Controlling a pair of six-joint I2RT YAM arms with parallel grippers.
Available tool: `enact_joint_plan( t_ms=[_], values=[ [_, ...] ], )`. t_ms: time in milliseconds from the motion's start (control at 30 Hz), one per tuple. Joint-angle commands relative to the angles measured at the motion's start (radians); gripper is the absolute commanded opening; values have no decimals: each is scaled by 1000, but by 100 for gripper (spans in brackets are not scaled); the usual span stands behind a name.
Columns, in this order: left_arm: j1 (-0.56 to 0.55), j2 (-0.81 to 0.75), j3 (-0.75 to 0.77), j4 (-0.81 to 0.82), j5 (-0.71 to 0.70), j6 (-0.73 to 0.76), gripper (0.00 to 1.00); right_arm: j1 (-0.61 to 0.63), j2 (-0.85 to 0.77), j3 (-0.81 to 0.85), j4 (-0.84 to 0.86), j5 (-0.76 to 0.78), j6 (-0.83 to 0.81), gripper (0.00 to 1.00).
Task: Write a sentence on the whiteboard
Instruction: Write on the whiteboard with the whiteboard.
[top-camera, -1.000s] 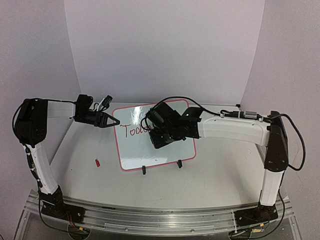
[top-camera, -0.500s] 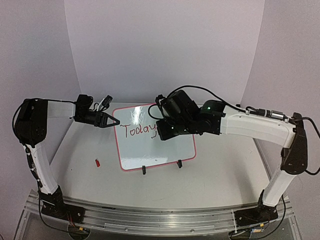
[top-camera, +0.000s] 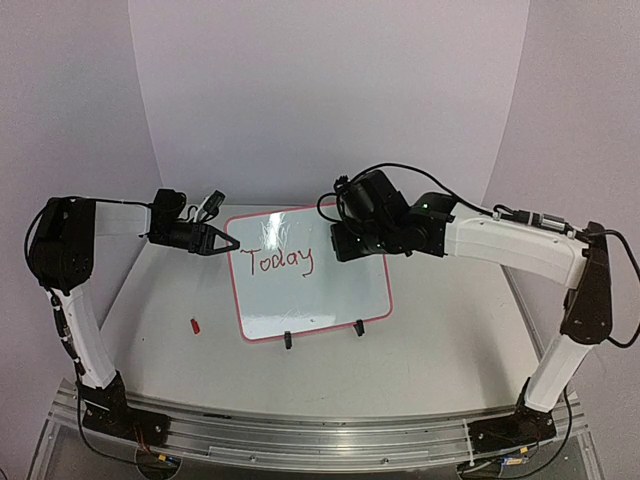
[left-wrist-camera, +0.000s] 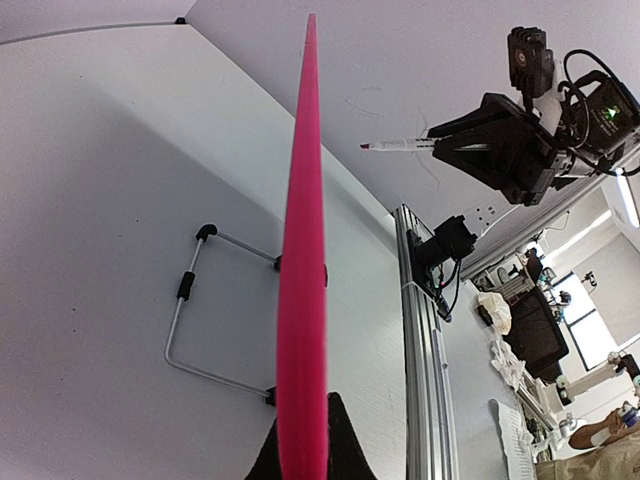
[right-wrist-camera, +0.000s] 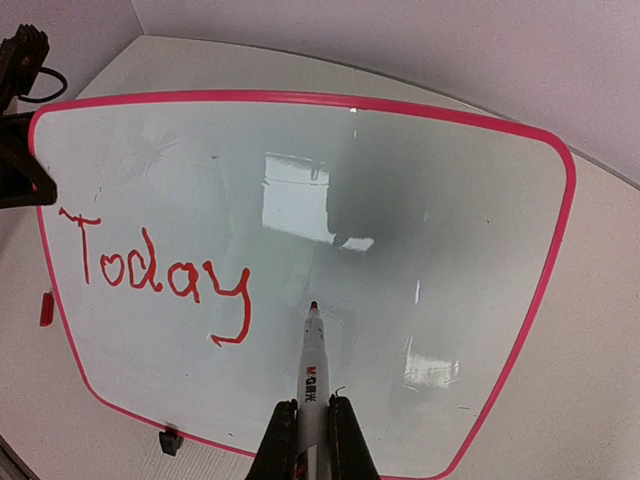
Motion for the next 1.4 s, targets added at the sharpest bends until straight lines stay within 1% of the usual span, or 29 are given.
enact_joint_plan(
  t_ms=[0,533,900,1367],
  values=[
    [-41,32,9,-4,-81,85,0,-15,40,33,53,2,-10,0],
    [-43,32,11,-8,-83,87,0,-23,70,46,112,-7,-19,0],
    [-42,30,13,-12,-82,90,0,-30,112,79,118,-5,-22,0],
    [-42,31,16,-18,-83,98,0,-36,117,53,116,20,-12,0]
  ],
)
